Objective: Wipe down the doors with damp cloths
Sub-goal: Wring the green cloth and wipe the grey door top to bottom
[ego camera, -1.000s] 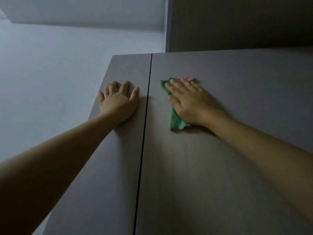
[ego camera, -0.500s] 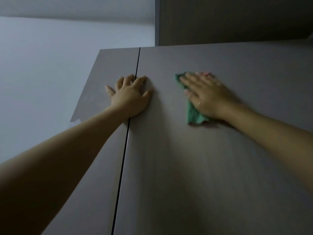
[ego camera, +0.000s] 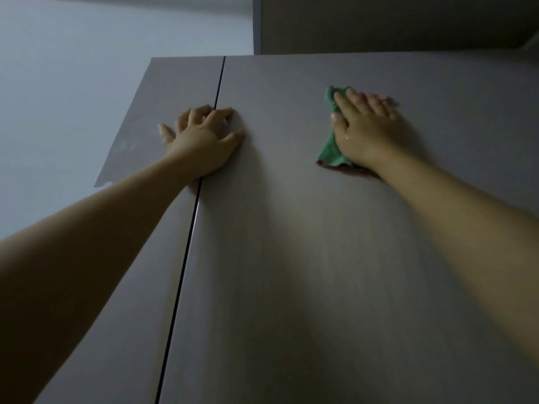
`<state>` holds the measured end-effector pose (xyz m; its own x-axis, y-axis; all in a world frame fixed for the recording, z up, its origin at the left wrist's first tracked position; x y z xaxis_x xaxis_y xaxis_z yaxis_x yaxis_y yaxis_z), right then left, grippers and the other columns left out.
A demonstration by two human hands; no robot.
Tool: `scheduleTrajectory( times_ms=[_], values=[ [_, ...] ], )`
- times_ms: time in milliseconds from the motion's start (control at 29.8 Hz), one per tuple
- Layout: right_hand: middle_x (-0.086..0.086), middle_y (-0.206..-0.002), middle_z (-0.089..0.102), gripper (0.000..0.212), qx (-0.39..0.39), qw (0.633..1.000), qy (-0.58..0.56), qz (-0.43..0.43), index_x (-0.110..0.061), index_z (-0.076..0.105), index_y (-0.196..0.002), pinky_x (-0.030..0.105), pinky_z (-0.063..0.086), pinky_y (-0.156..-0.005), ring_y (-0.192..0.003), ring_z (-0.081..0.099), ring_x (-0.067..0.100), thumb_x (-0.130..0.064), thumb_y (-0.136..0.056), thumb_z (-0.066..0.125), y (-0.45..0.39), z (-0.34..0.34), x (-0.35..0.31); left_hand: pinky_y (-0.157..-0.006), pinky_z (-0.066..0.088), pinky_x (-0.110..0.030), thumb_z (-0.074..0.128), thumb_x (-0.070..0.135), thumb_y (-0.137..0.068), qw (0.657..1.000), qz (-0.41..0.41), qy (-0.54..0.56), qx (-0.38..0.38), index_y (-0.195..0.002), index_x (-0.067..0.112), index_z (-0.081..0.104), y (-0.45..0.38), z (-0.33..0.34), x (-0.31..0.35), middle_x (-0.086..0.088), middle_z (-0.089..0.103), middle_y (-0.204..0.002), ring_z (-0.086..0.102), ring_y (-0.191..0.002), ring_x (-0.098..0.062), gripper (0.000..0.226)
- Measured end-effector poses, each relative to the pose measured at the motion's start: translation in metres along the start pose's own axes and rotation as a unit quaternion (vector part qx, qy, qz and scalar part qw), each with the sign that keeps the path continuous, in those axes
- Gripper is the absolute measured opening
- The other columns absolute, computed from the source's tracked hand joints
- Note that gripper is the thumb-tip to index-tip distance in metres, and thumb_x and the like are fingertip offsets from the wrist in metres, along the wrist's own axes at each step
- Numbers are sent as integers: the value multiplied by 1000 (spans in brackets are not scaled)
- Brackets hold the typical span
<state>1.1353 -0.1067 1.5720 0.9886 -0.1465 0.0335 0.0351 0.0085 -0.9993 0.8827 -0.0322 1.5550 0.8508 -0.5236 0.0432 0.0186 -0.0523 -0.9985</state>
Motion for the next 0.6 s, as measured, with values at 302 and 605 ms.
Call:
scheduleTrajectory(
  times_ms=[302, 605],
  values=[
    [-3, -158, 17, 55, 6, 973, 9, -231, -26, 18, -150, 34, 3, -118, -145, 15, 20, -42, -98, 18, 85, 3, -47, -114, -12, -55, 36, 64, -92, 999, -15, 5, -30, -145, 45, 27, 3, -3, 0, 5, 14, -158, 0, -146, -21, 57],
    [-4, -158, 14, 52, 13, 985, -1, -172, -24, 17, -151, 33, 2, -118, -146, 12, 19, -38, -101, 24, 73, 2, -33, -116, -8, -49, 44, 38, -96, 998, 27, 30, 41, -147, 38, 27, 13, -7, 32, -1, 16, -158, 10, -146, -22, 54]
  ],
)
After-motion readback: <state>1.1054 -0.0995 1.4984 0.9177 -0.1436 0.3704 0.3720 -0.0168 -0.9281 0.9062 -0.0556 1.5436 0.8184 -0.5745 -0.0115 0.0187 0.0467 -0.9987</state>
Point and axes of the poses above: each hand's wrist, its own y-axis away from the middle knuckle, its own z-axis out of the palm, x = y × z, the point moved 6 cm from there along -y, towards the middle knuckle
